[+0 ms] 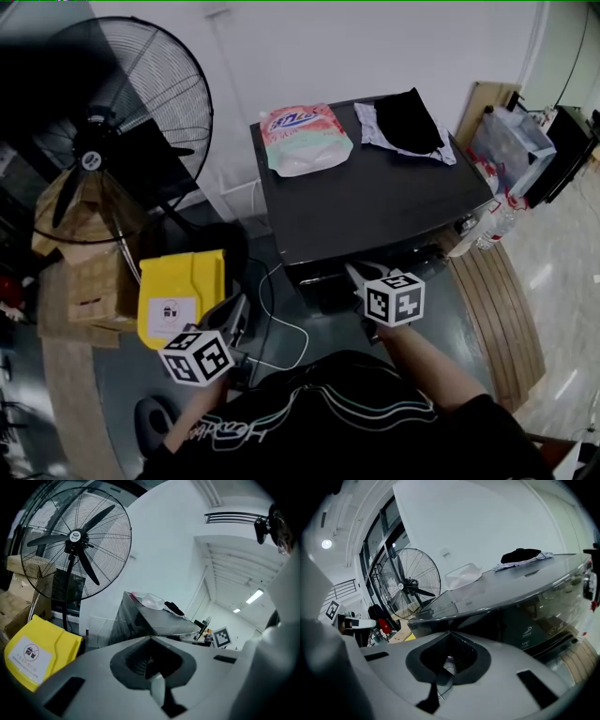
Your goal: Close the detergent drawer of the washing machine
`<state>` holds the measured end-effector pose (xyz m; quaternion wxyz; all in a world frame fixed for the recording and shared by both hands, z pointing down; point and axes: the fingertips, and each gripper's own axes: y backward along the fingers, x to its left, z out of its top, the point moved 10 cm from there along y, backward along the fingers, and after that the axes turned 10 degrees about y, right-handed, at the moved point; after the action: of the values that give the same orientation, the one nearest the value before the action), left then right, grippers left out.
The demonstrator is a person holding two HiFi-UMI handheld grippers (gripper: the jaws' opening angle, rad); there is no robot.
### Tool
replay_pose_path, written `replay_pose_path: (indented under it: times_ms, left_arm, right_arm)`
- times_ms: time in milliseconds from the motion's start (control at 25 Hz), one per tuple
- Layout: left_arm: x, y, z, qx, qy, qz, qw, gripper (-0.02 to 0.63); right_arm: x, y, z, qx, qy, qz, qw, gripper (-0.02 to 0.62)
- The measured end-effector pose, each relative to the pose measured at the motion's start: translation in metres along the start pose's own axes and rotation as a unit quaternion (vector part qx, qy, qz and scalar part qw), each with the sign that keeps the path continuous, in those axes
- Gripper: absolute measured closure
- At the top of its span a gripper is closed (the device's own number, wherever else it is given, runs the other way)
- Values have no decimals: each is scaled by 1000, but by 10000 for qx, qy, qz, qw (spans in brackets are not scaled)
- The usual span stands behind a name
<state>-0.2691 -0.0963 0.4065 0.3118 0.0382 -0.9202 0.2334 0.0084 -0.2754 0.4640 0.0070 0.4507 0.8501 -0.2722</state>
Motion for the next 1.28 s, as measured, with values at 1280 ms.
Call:
replay_pose_path:
  times_ms: [1280]
  left_arm:
    - [-85, 92, 45, 159, -849, -1543, 9843, 581]
  right_arm:
    - [162, 132, 88, -1349, 1594, 997, 9729, 569]
